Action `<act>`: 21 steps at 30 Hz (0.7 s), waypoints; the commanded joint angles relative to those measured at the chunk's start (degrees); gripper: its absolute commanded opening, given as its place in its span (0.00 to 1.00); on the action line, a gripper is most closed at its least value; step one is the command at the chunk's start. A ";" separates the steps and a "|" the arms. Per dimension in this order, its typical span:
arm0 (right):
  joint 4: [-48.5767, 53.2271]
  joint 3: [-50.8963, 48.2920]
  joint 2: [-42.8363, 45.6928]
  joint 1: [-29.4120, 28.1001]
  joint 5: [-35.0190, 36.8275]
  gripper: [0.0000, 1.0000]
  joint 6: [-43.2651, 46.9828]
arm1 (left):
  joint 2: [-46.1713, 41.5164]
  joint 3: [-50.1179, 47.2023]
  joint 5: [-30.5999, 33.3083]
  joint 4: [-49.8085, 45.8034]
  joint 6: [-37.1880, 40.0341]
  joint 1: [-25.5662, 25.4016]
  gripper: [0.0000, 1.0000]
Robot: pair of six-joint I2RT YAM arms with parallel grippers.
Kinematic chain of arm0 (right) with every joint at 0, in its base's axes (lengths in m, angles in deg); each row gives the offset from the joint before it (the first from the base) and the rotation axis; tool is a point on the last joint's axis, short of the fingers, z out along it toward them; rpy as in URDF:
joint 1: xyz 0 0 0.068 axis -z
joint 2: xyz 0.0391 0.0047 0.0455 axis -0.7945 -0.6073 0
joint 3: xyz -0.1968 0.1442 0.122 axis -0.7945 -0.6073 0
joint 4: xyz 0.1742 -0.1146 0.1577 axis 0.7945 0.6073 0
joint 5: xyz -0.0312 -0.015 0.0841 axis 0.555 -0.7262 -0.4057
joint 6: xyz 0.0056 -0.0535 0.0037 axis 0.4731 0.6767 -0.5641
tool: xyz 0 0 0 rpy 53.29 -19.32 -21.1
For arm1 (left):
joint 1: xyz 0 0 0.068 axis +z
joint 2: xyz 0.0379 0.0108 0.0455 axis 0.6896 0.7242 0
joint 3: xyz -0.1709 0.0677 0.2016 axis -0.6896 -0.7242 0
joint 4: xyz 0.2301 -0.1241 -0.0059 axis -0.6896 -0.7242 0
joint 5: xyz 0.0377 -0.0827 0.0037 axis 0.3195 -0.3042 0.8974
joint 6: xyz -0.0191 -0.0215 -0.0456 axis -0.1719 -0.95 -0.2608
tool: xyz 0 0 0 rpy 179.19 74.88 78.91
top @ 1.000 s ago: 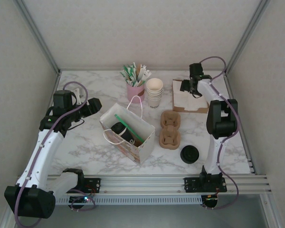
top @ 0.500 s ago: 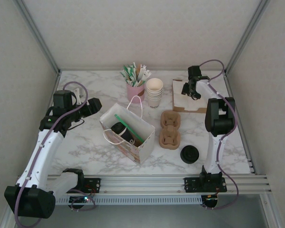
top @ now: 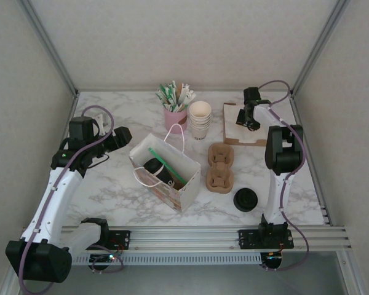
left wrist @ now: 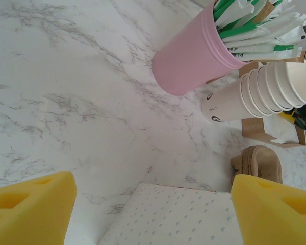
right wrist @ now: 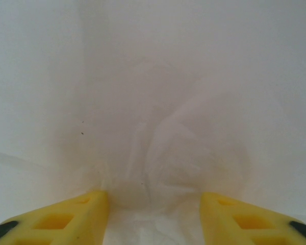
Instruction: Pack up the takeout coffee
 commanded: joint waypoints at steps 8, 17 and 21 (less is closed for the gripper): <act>-1.11 -3.22 4.33 0.99 -2.36 0.05 -1.91 | -1.00 -0.46 -0.35 0.57 -0.49 -0.56 0.80; -3.78 -6.55 16.14 1.08 -8.21 0.00 -2.89 | -1.17 -0.46 -0.44 0.57 -0.39 -0.48 0.80; -4.41 -8.69 24.72 0.31 -10.20 0.00 -3.22 | -1.26 -0.48 -0.57 0.73 -0.53 -0.52 0.80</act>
